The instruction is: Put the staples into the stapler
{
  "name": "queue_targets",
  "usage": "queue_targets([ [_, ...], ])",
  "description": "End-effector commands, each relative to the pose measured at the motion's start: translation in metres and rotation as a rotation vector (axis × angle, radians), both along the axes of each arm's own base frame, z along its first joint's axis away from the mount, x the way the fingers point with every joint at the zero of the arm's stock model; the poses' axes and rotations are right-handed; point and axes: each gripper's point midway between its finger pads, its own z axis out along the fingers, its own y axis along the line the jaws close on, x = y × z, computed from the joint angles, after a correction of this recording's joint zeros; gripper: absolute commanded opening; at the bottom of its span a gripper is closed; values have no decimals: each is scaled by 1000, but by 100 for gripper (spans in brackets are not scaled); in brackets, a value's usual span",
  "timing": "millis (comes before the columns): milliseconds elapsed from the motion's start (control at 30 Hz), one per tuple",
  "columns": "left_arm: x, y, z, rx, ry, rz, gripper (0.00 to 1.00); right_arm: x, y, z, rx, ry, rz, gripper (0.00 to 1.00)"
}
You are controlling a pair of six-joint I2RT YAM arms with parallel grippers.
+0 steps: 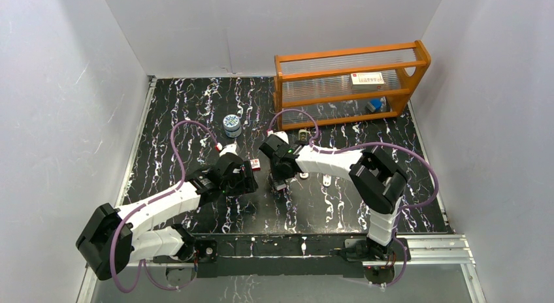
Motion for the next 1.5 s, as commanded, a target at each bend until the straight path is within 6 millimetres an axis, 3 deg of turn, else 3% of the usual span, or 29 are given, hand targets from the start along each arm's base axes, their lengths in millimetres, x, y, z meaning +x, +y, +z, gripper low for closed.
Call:
queue_targets([
  [0, 4, 6, 1, 18, -25, 15, 63, 12, 13, 14, 32, -48, -4, 37],
  [300, 3, 6, -2, 21, -20, 15, 63, 15, 12, 19, 24, -64, -5, 41],
  [833, 2, 7, -6, 30, -11, 11, 63, 17, 12, 8, -5, -63, 27, 44],
  [1467, 2, 8, -6, 34, -13, 12, 63, 18, 16, 15, 17, -74, 32, 32],
])
